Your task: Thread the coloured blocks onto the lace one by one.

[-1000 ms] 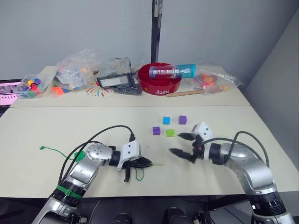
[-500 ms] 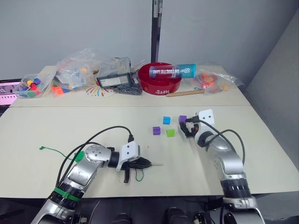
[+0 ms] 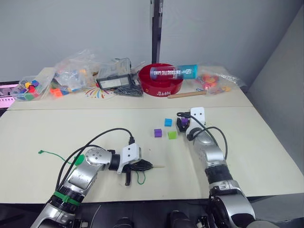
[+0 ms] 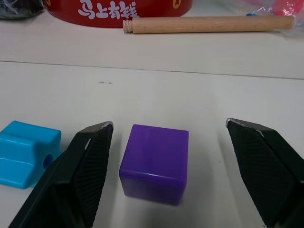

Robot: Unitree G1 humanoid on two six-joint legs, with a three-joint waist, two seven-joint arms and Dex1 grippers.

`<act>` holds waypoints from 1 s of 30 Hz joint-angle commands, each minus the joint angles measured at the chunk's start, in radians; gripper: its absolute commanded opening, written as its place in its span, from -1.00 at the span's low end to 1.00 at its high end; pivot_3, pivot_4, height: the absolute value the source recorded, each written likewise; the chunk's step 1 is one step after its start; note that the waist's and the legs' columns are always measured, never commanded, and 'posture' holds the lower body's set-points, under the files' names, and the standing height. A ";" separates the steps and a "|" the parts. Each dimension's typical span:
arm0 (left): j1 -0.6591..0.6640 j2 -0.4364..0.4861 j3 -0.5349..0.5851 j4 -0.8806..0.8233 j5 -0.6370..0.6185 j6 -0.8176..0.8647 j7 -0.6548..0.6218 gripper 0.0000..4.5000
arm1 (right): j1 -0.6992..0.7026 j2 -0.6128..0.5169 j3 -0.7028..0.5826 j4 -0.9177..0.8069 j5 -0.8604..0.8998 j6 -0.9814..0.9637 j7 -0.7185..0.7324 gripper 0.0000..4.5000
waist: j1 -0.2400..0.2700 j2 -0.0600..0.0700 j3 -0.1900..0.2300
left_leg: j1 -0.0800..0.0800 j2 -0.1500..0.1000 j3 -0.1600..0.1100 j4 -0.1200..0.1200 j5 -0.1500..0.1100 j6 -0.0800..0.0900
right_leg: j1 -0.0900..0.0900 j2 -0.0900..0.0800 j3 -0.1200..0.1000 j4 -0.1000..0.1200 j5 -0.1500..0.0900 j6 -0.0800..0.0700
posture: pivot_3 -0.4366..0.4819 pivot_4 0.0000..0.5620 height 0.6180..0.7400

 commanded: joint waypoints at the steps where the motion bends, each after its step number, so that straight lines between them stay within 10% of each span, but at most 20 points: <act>1: -0.012 0.002 0.018 -0.014 -0.008 -0.014 0.004 -1.00 | -0.027 -0.003 -0.017 0.038 -0.009 -0.038 -0.036 0.55 | -0.002 0.000 0.000 | 0.000 0.000 0.000 0.000 0.000 0.000 | 0.000 0.000 0.000 0.000 0.000 0.000 | -0.05 -0.47 0.85; 8: -0.020 0.000 0.020 -0.003 -0.007 -0.017 0.005 -1.00 | -0.017 -0.001 -0.015 0.043 0.002 -0.073 -0.016 -0.47 | -0.004 0.000 0.000 | 0.000 0.000 0.000 0.000 0.000 0.000 | 0.000 0.000 0.000 0.000 0.000 0.000 | -0.05 -0.47 0.85; 14: -0.014 0.001 0.018 -0.002 -0.008 -0.020 0.001 -1.00 | 0.057 -0.007 -0.016 -0.163 0.029 -0.027 0.012 -0.47 | -0.005 0.000 0.000 | 0.000 0.000 0.000 -0.001 0.000 0.000 | 0.000 0.000 0.000 0.000 0.000 0.000 | -0.05 -0.47 0.85; 24: -0.024 0.003 0.026 0.029 -0.009 -0.041 -0.008 -1.00 | 0.661 -0.055 0.172 -1.249 0.123 0.400 0.081 -0.47 | 0.009 0.001 0.000 | -0.002 0.000 -0.003 -0.001 0.000 0.001 | -0.001 0.000 -0.001 -0.001 0.000 0.001 | -0.05 -0.47 0.85; 30: -0.035 -0.003 0.025 0.042 -0.010 -0.044 -0.014 -1.00 | 0.833 -0.051 0.270 -1.263 0.114 0.444 0.071 -0.47 | 0.007 0.001 0.000 | 0.001 -0.001 -0.001 -0.001 0.001 -0.002 | 0.001 0.000 0.000 -0.002 -0.001 0.001 | -0.05 -0.47 0.85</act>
